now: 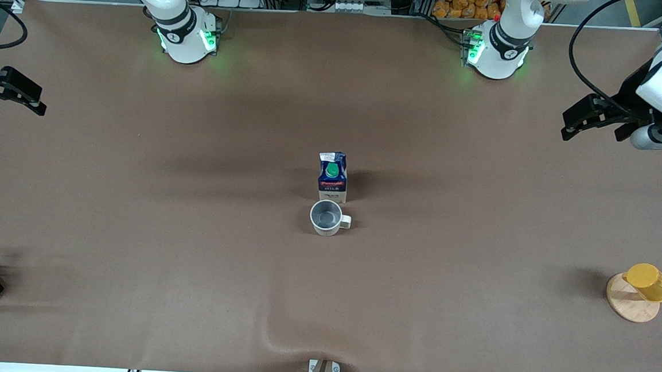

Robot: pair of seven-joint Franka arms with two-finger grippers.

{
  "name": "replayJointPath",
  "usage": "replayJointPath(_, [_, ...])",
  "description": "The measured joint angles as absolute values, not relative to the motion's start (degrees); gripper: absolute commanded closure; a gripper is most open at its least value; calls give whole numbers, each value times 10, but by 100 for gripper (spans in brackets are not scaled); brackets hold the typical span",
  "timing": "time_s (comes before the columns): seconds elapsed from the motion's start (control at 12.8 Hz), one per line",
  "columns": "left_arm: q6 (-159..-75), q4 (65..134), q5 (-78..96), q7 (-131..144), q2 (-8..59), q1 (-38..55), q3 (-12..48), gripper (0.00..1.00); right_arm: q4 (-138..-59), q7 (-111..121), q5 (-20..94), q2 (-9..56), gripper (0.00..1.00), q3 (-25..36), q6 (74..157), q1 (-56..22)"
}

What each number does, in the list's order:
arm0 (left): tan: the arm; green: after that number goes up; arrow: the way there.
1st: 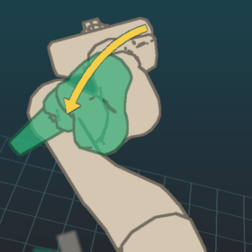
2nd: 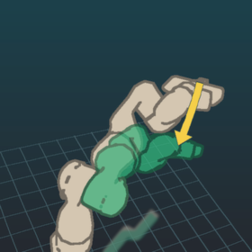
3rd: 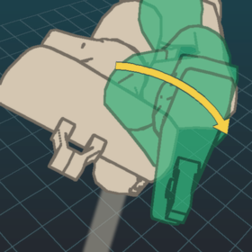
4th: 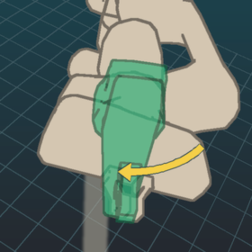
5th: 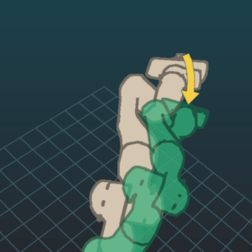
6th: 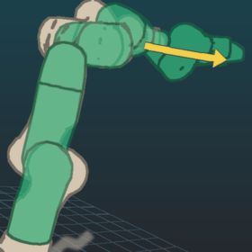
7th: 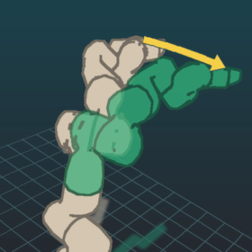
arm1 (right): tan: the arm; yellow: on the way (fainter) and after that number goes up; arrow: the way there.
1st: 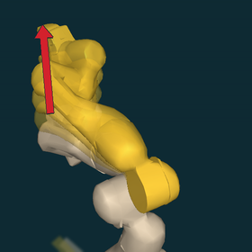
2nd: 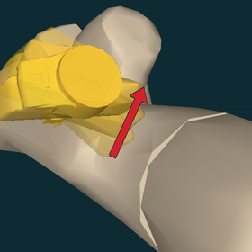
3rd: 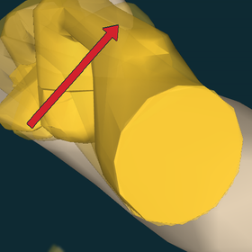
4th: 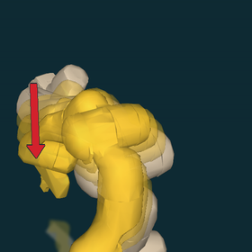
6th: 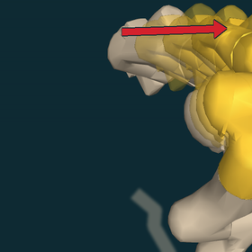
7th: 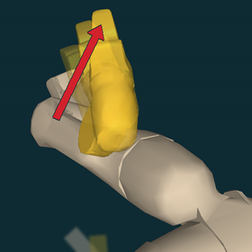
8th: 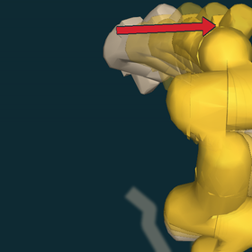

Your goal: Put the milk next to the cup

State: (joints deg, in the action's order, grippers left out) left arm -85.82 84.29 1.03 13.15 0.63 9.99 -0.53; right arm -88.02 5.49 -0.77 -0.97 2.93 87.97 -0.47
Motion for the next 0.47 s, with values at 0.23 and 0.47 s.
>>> replayJointPath(0.23, [-858,843,10,131,8,99,-7,0,-880,55,-8,-10,0,29,880,-5])
replayJointPath(0.47, [-858,843,10,131,14,94,-12,0,-880,55,-8,-10,0,29,880,-5])
